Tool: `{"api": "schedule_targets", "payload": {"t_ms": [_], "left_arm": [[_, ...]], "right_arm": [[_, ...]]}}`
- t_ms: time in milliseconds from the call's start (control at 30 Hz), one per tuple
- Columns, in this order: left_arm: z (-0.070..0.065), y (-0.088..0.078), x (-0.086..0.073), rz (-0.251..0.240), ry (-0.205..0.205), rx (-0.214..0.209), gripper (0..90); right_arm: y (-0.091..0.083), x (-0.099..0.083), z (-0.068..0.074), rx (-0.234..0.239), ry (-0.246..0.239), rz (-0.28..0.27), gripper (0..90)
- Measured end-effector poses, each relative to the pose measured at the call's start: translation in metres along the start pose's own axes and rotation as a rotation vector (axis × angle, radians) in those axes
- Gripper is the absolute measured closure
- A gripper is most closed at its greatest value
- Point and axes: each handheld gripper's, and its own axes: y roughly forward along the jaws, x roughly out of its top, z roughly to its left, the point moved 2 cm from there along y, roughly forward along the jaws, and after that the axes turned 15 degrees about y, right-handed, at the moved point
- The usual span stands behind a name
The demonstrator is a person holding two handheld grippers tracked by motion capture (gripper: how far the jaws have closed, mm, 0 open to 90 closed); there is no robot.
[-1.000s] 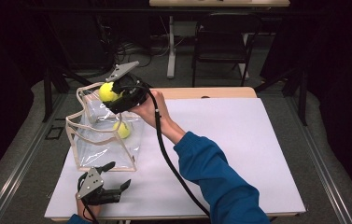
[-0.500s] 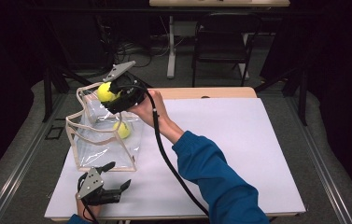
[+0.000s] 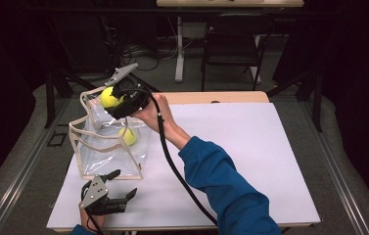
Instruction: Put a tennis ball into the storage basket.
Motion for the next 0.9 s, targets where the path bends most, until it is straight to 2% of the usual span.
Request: {"api": "schedule_targets", "payload": {"t_ms": [567,633,667,900], "left_arm": [[0.000,0.000,0.000,-0.004,-0.003,0.003,16.0],[0.001,0.000,0.000,-0.002,0.005,0.002,15.9],[0.000,0.000,0.000,-0.002,-0.007,0.001,15.9],[0.001,0.000,0.000,-0.005,-0.005,0.002,15.9]], "right_arm": [[0.009,0.001,0.006,-0.011,-0.024,0.034,26.7],[0.010,0.001,0.006,-0.008,-0.023,0.036,26.8],[0.011,0.001,0.007,-0.007,-0.020,0.037,26.7],[0.016,0.000,0.008,-0.002,-0.023,0.042,26.7]]}}
